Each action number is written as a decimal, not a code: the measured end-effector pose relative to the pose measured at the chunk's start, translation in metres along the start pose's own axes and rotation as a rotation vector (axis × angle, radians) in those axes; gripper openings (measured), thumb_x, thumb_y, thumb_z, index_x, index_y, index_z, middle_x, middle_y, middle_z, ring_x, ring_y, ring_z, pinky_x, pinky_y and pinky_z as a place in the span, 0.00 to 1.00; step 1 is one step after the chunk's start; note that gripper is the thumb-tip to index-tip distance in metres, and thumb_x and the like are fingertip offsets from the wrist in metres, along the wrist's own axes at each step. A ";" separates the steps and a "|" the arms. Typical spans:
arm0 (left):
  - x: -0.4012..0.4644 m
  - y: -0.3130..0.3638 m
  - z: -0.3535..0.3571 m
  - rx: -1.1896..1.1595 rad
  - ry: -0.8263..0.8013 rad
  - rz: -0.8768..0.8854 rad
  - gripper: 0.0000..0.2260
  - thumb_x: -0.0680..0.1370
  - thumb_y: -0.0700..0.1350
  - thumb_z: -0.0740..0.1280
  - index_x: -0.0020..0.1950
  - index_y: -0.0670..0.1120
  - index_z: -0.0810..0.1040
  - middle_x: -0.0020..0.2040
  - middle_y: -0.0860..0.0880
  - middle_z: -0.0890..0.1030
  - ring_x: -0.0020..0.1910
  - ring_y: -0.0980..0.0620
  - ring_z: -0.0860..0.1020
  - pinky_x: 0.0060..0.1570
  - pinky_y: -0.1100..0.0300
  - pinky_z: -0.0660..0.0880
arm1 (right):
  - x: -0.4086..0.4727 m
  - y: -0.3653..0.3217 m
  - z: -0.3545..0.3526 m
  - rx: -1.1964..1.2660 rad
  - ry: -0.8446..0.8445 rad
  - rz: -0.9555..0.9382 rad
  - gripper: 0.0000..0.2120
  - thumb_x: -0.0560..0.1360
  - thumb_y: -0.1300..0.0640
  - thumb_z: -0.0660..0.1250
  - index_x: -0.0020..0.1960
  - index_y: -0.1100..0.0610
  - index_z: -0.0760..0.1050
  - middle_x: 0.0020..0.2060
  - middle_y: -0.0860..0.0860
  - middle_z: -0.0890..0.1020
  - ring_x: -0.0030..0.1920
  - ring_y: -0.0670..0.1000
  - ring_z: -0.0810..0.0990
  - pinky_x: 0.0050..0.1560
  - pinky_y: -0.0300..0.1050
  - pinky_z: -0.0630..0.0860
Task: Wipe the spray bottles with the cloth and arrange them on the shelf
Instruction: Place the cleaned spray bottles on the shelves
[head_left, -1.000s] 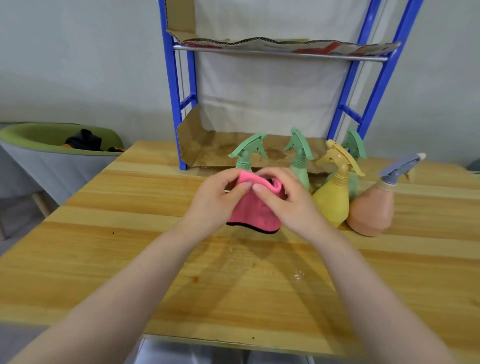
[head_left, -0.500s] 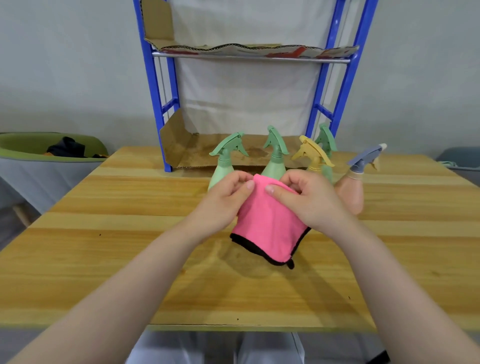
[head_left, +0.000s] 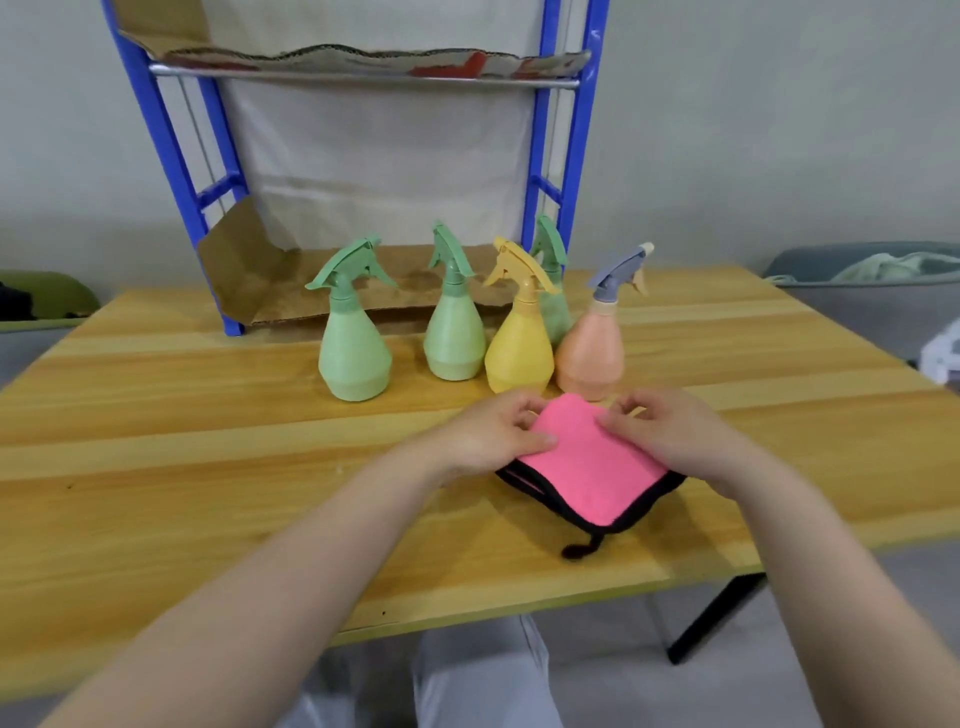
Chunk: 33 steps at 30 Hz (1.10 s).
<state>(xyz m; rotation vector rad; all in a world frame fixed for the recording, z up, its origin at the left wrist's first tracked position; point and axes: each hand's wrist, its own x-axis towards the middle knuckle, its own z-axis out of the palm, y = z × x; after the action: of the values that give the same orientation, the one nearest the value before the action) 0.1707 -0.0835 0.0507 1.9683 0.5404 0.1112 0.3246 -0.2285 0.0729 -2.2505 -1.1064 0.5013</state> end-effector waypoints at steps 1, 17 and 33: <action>0.004 0.001 0.008 0.138 0.018 0.029 0.22 0.78 0.45 0.70 0.71 0.48 0.69 0.61 0.50 0.79 0.52 0.54 0.79 0.54 0.62 0.76 | 0.002 0.012 0.006 -0.071 0.065 -0.022 0.11 0.78 0.47 0.68 0.49 0.55 0.76 0.37 0.50 0.80 0.39 0.53 0.78 0.33 0.40 0.68; 0.013 -0.018 0.031 0.840 0.002 0.452 0.20 0.84 0.42 0.56 0.76 0.51 0.67 0.76 0.53 0.68 0.75 0.56 0.64 0.75 0.59 0.58 | -0.035 0.074 0.036 -0.372 0.062 -0.253 0.35 0.75 0.30 0.53 0.76 0.48 0.64 0.75 0.45 0.66 0.74 0.47 0.64 0.75 0.48 0.60; -0.014 -0.016 0.041 0.826 0.079 0.630 0.11 0.78 0.53 0.67 0.58 0.49 0.76 0.57 0.54 0.78 0.56 0.53 0.75 0.50 0.57 0.74 | -0.064 0.082 0.028 -0.178 0.125 -0.389 0.23 0.70 0.32 0.65 0.60 0.41 0.75 0.65 0.30 0.68 0.67 0.31 0.64 0.63 0.28 0.61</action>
<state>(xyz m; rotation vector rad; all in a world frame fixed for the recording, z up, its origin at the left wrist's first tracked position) 0.1654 -0.1181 0.0202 2.9010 -0.0403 0.4105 0.3203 -0.3113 0.0041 -2.1010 -1.5248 0.1049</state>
